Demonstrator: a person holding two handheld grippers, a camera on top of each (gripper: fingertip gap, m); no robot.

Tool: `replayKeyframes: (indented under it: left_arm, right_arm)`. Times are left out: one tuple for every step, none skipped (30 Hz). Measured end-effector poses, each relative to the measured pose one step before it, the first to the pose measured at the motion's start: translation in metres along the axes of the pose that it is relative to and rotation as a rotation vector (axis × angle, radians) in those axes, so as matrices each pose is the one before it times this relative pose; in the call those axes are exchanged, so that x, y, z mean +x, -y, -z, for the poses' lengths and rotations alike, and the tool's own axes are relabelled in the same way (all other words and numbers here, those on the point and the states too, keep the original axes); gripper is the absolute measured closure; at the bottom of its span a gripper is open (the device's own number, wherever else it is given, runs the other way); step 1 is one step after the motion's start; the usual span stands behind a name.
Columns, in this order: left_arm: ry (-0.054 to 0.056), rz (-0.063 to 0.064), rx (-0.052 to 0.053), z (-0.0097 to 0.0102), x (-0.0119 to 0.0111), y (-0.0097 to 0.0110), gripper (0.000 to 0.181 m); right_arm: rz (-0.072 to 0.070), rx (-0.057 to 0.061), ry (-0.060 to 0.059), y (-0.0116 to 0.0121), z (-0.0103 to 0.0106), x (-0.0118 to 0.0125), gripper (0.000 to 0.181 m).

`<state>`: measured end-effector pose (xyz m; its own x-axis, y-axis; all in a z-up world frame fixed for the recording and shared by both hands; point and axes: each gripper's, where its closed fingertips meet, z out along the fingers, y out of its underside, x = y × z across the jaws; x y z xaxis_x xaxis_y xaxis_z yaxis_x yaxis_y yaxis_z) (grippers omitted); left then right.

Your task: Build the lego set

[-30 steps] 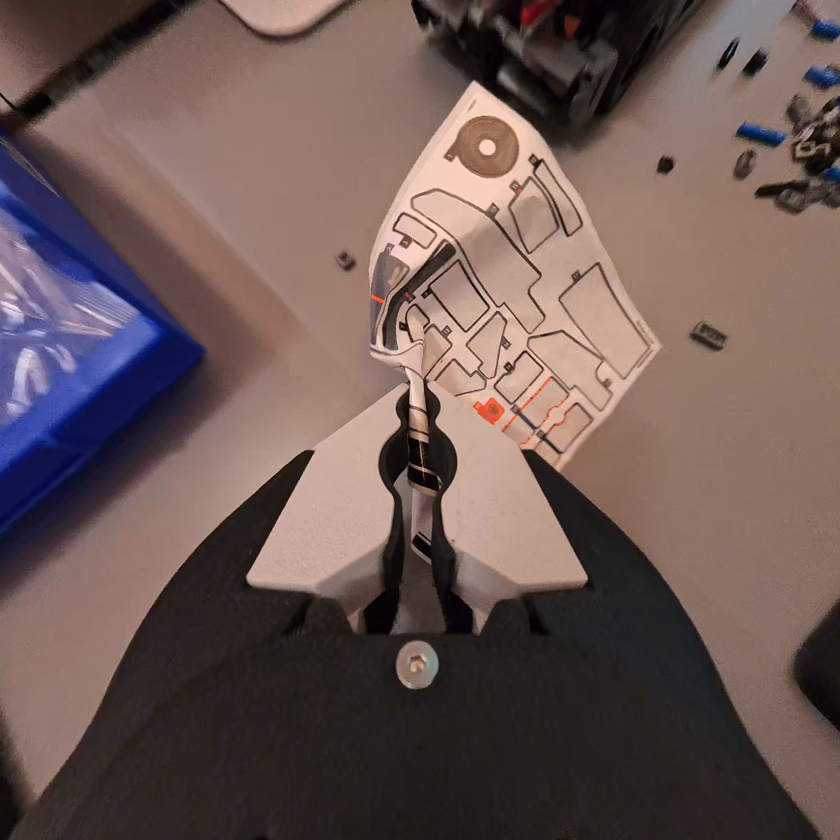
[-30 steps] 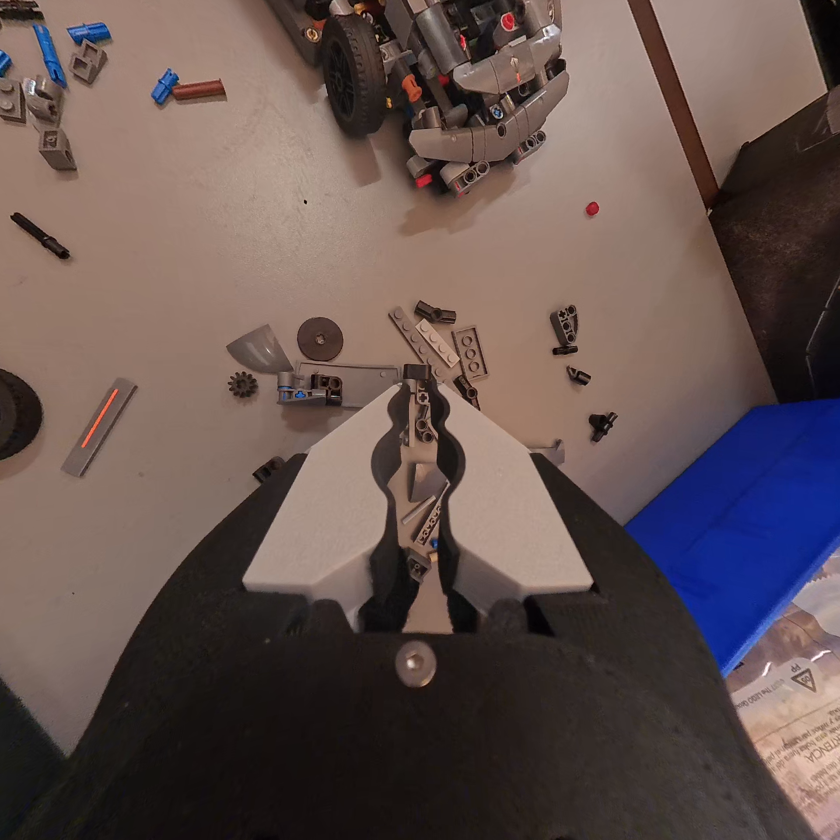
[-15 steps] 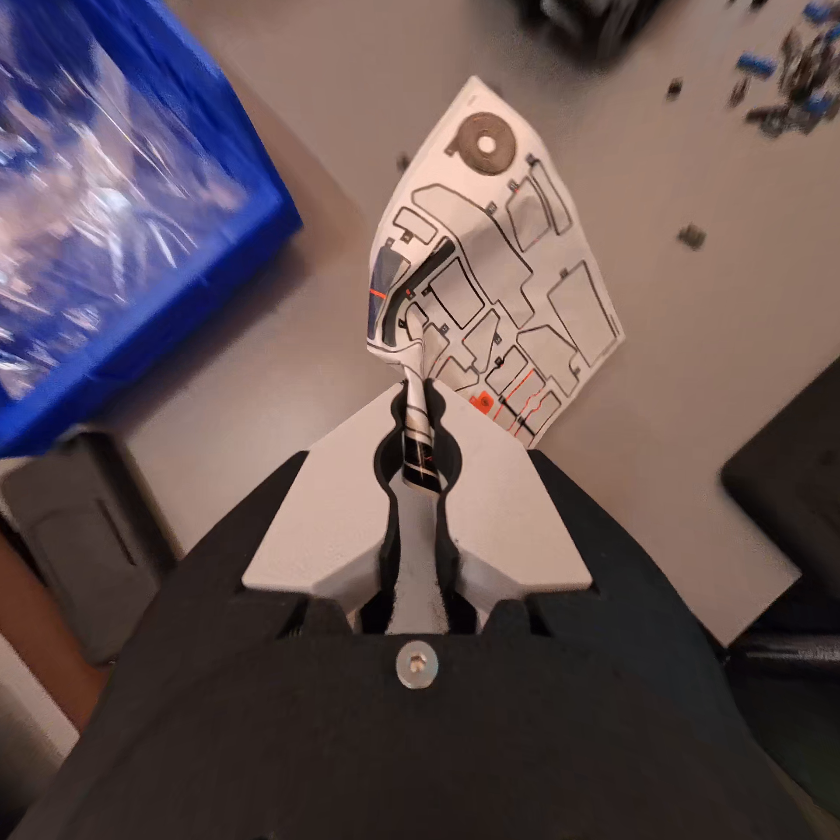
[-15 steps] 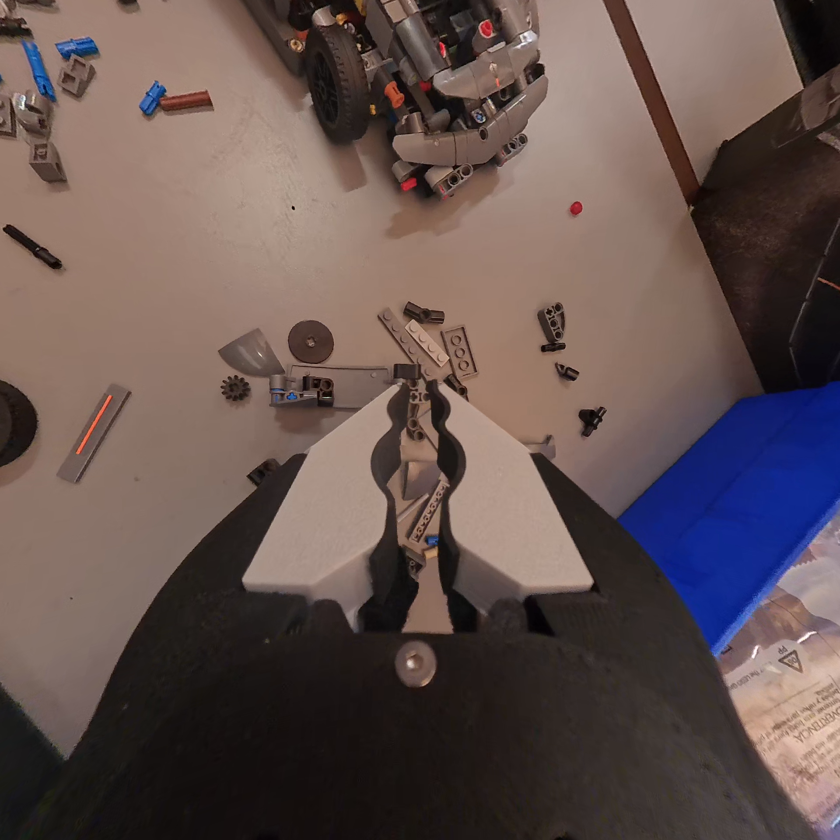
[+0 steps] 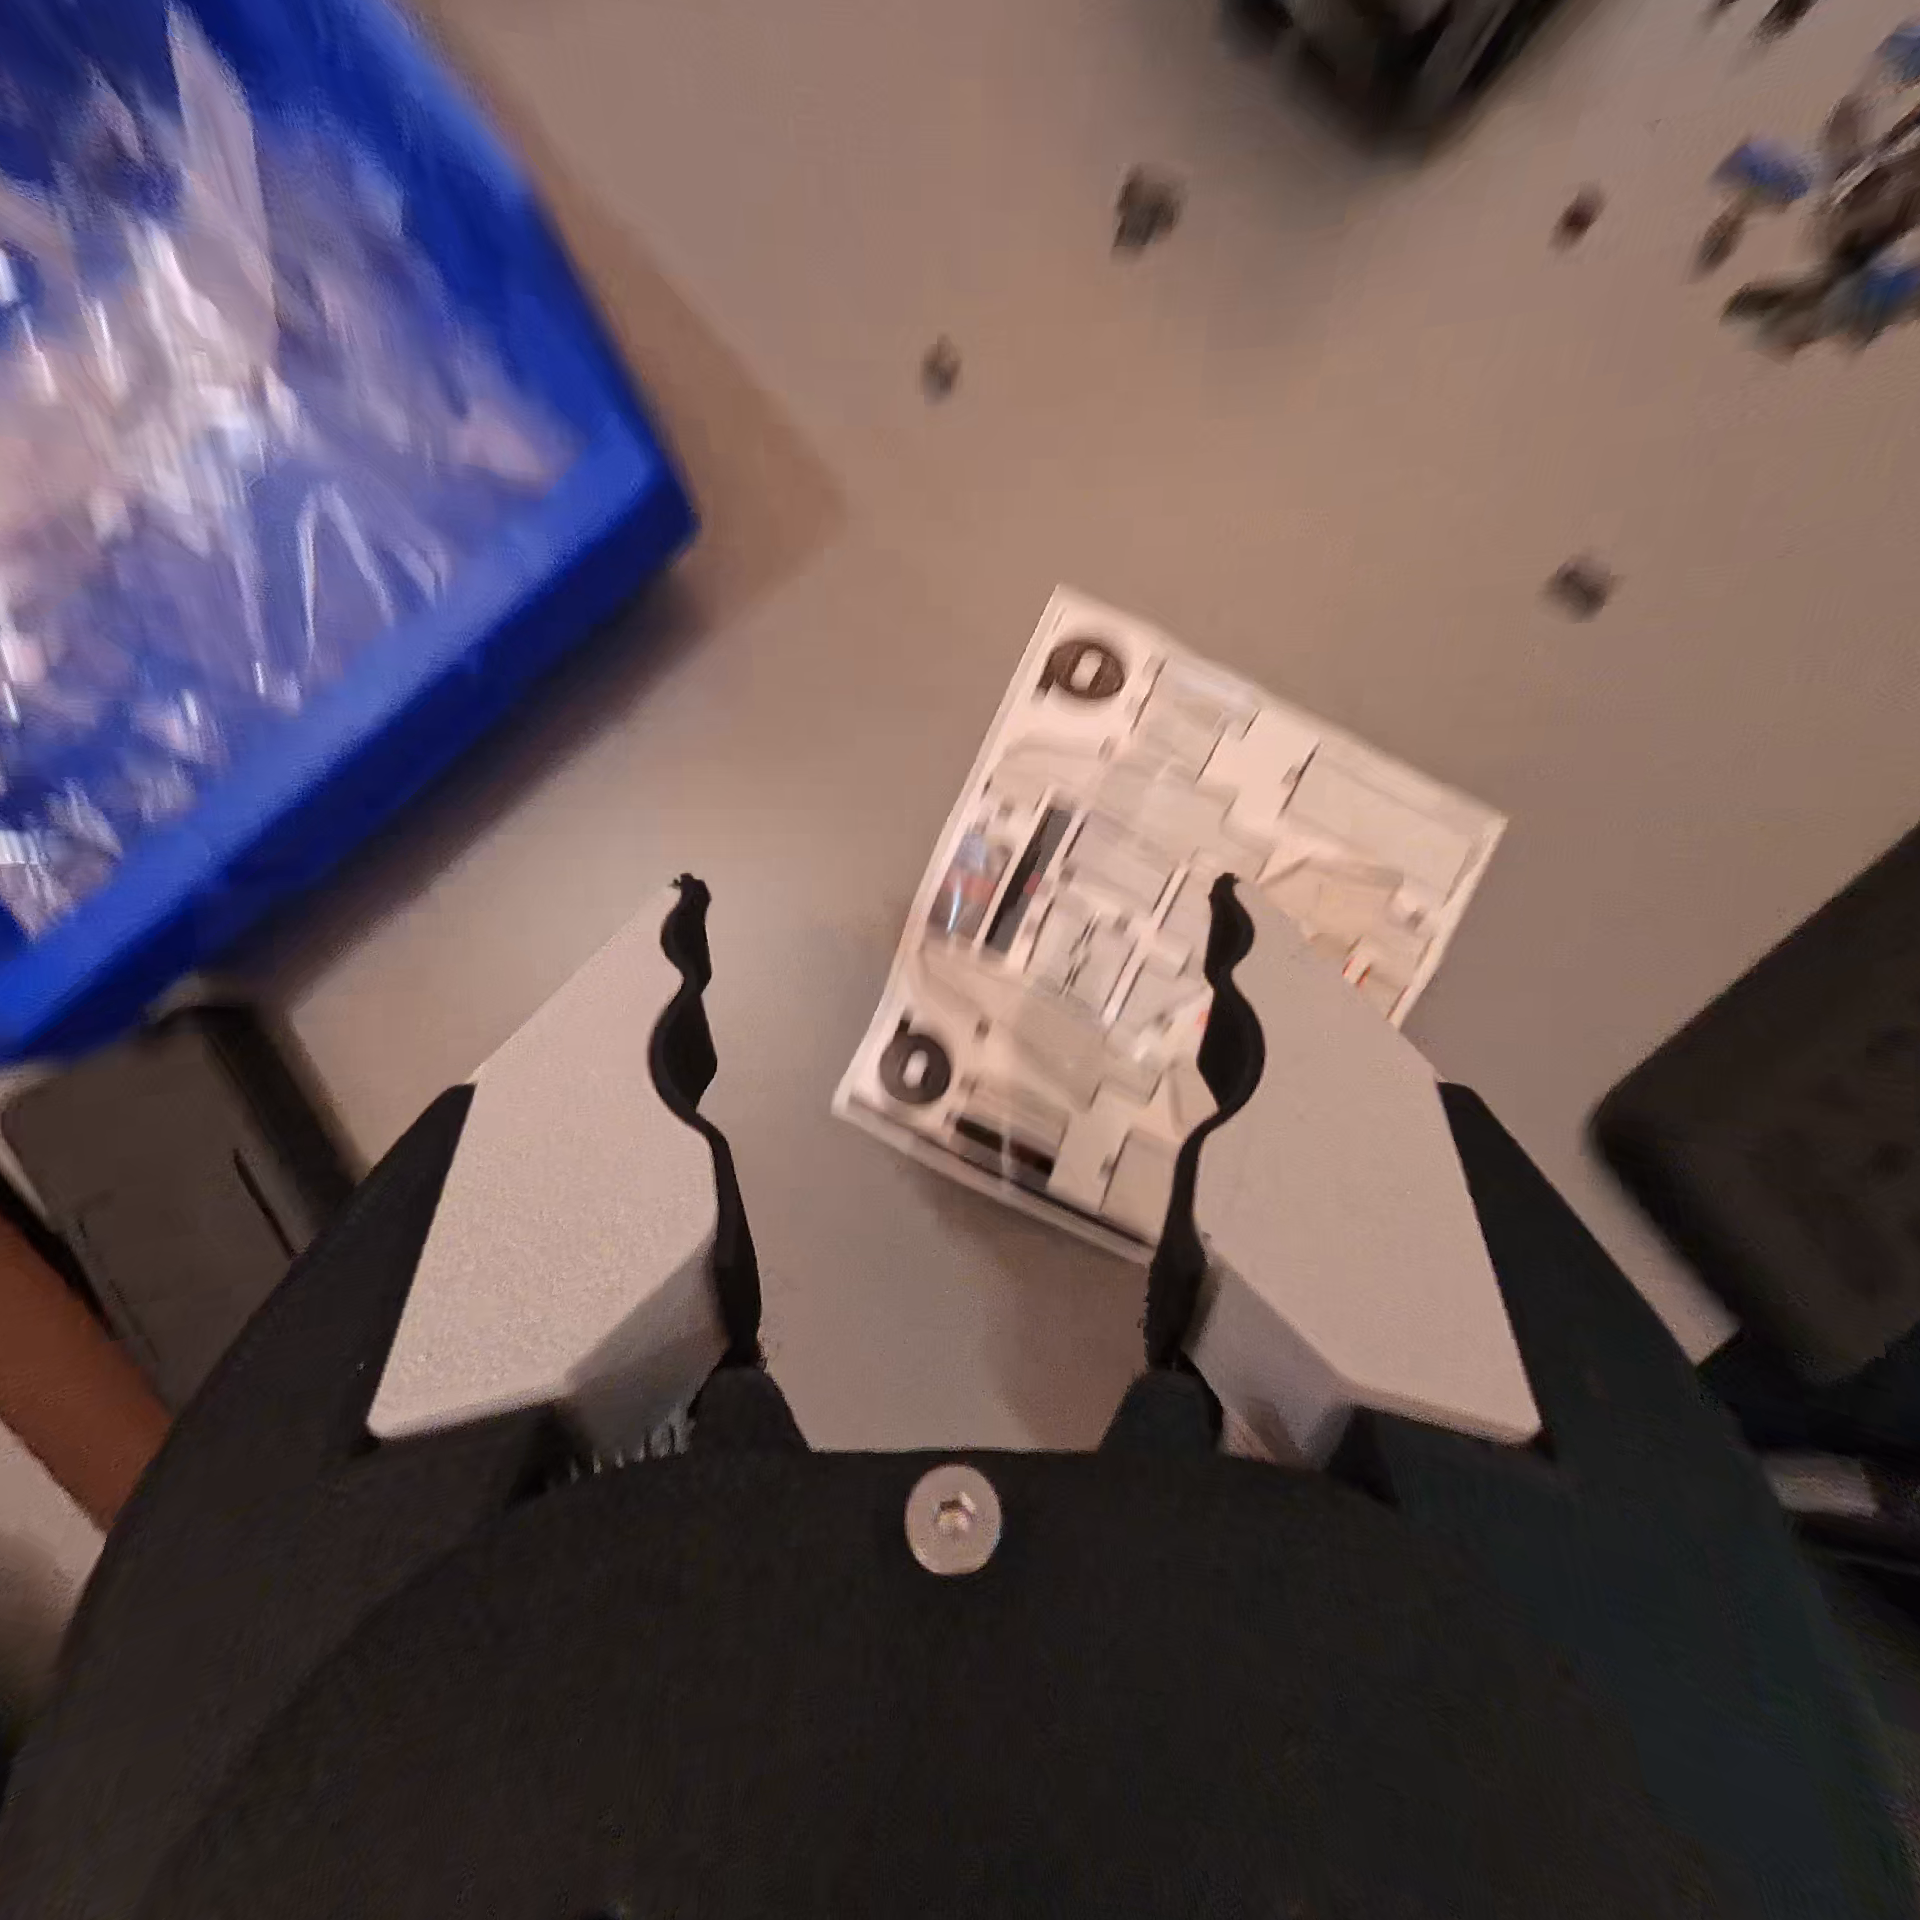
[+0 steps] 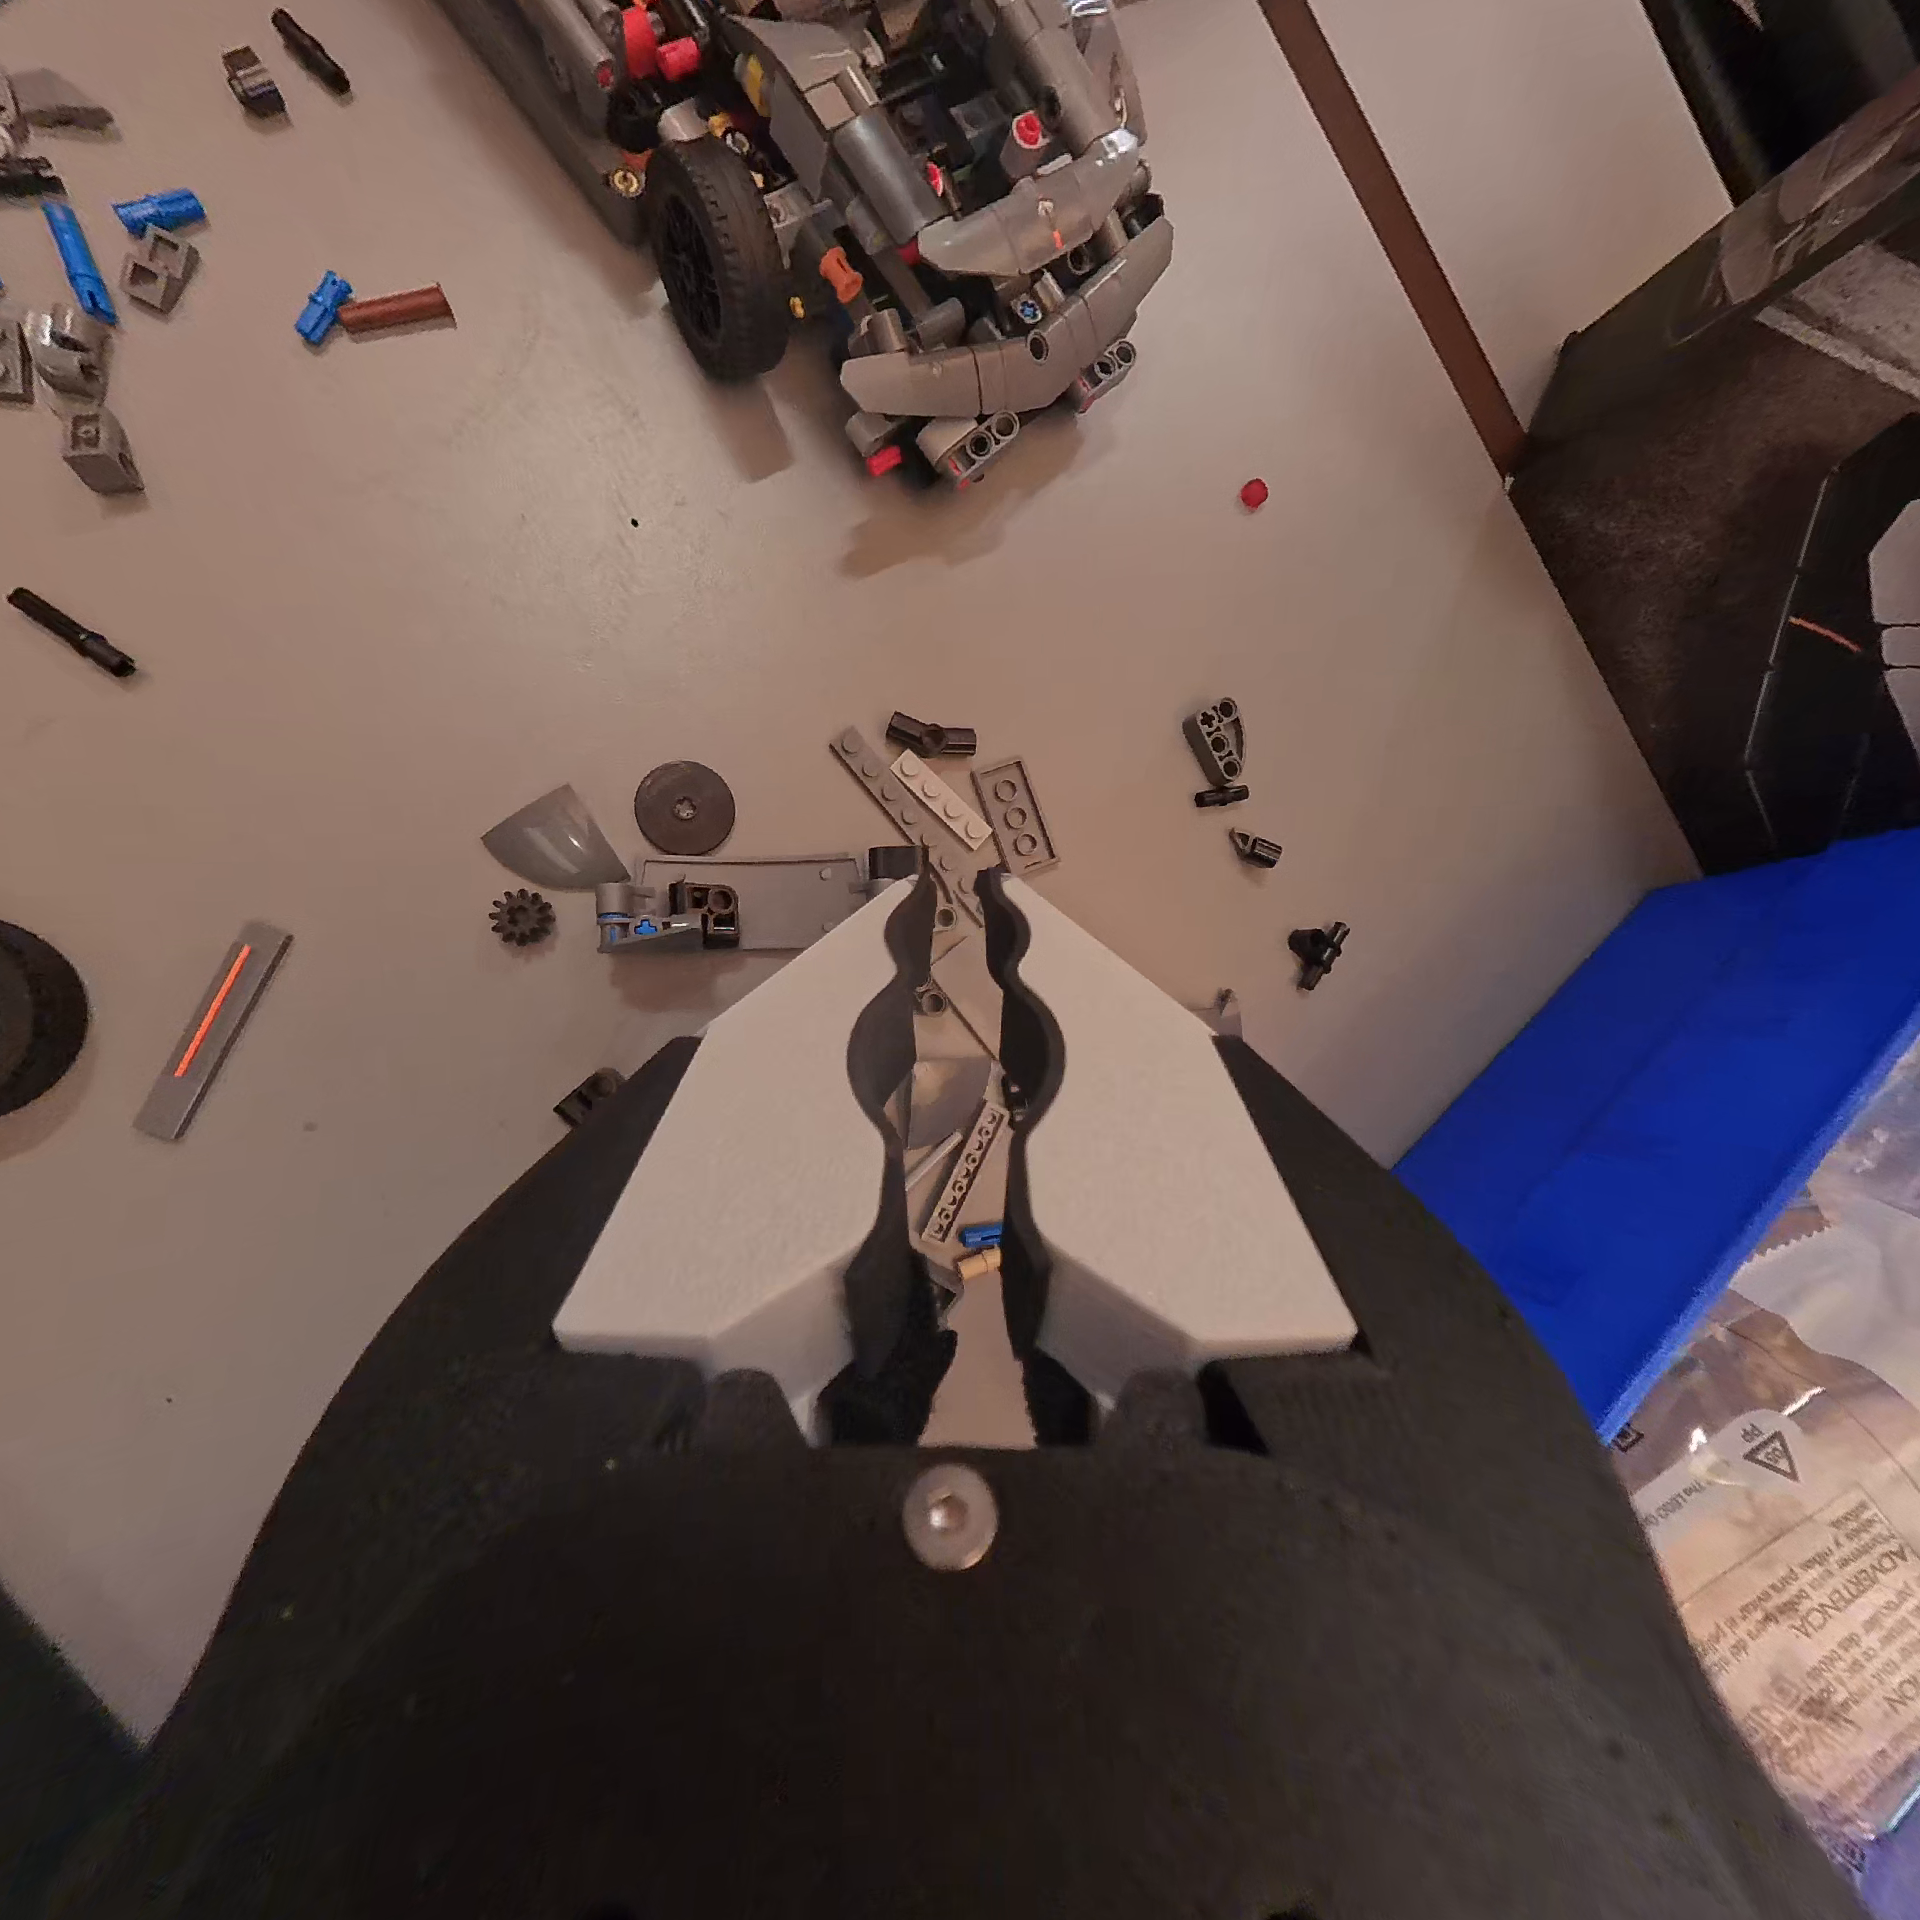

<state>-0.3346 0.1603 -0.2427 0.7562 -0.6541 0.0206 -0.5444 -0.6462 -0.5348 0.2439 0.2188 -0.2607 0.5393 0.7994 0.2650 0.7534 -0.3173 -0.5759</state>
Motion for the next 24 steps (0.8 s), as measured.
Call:
replayKeyframes:
  left_arm:
    - [-0.0138,-0.0287,0.0448,-0.00030,0.01040,0.02018,0.089]
    - [-0.0154,-0.0298,0.0411,-0.00510,0.01141,0.02001,0.090]
    - [-0.0210,-0.0238,0.0232,-0.01003,0.01220,0.01662,0.091]
    - [-0.0212,-0.0169,-0.0066,-0.01446,0.01145,0.01113,0.090]
    - [0.0066,-0.0122,-0.0053,-0.01677,0.00681,0.01039,0.091]
    - [-0.0089,-0.0129,0.0114,-0.01843,0.00964,0.01059,0.093]
    - [-0.0024,-0.0009,-0.0009,-0.01941,0.00723,0.00718,0.095]
    - [0.0008,-0.0018,-0.0032,-0.01875,0.00575,0.00593,0.094]
    - [0.0104,-0.0047,0.0083,-0.01649,0.00401,0.00638,0.098]
    - [0.0097,-0.0032,0.0138,-0.01427,0.00328,0.00639,0.101]
    - [0.0080,0.0028,0.0146,-0.01199,0.00258,0.00613,0.102]
    - [0.0035,0.0091,0.0139,-0.00944,0.00219,0.00577,0.105]
    - [0.0090,0.0178,0.0149,-0.00789,0.00059,0.00505,0.105]
    - [0.0016,0.0213,0.0107,-0.00780,0.00146,0.00304,0.106]
    - [0.0071,0.0165,-0.0097,-0.00763,0.00036,-0.00077,0.106]
    - [0.0071,0.0083,-0.0118,-0.00667,0.00026,-0.00217,0.107]
    - [0.0006,0.0031,-0.0020,-0.00556,0.00120,-0.00111,0.110]
    - [0.0059,0.0043,0.0092,-0.00359,-0.00017,0.00085,0.115]
    - [0.0040,0.0094,0.0135,-0.00215,-0.00088,0.00235,0.120]
    - [-0.0079,0.0114,0.0120,-0.00120,0.00026,0.00315,0.124]
    - [-0.0189,0.0053,0.0039,-0.00081,0.00210,0.00221,0.131]
    - [-0.0135,0.0078,-0.0046,-0.00074,0.00149,0.00070,0.133]
    - [-0.0045,0.0027,0.0093,0.00014,0.00058,0.00166,0.134]
    - [0.0078,-0.0058,0.0019,0.00007,-0.00072,0.00015,0.140]
  right_arm:
    - [-0.0029,0.0024,0.0005,0.00032,0.00030,0.00028,0.174]
    - [-0.0002,0.0024,0.0004,0.00043,0.00028,-0.00008,0.174]
    - [0.0014,0.0025,0.0002,0.00049,0.00035,-0.00028,0.174]
    - [0.0011,0.0018,0.0007,0.00040,0.00022,-0.00023,0.174]
    - [0.0004,0.0015,0.0012,0.00030,0.00017,-0.00038,0.174]
    - [0.0003,0.0017,0.0015,0.00026,0.00019,-0.00037,0.174]
    - [0.0006,0.0024,0.0017,0.00039,0.00026,-0.00044,0.174]
    - [0.0007,0.0028,0.0015,0.00048,0.00018,-0.00032,0.174]
    - [0.0007,0.0026,0.0016,0.00052,0.00016,-0.00040,0.174]
    - [0.0004,0.0020,0.0018,0.00027,0.00004,-0.00036,0.174]
    - [0.0002,0.0012,0.0021,0.00018,-0.00002,-0.00050,0.174]
    - [0.0007,0.0017,0.0027,0.00040,-0.00014,-0.00065,0.174]
    - [0.0015,0.0023,0.0028,0.00056,-0.00004,-0.00079,0.174]
    - [0.0016,0.0013,0.0026,0.00047,-0.00014,-0.00076,0.174]
    - [0.0013,0.0006,0.0027,0.00037,-0.00027,-0.00066,0.174]
    - [0.0017,0.0009,0.0024,0.00037,-0.00013,-0.00060,0.174]
    - [0.0023,0.0012,0.0016,0.00054,0.00006,-0.00060,0.174]
    - [0.0022,0.0017,0.0012,0.00064,0.00027,-0.00053,0.175]
    - [0.0013,0.0027,0.0010,0.00071,0.00031,-0.00035,0.175]
    - [0.0005,0.0023,0.0005,0.00054,0.00037,-0.00016,0.174]
    - [0.0002,0.0010,0.0003,0.00021,0.00025,0.00001,0.175]
    - [-0.0002,0.0002,0.0000,0.00000,0.00022,0.00014,0.175]
    - [-0.0003,0.0004,-0.0009,0.00009,0.00028,0.00028,0.175]
    - [-0.0004,0.0012,-0.0010,0.00026,0.00030,0.00032,0.174]
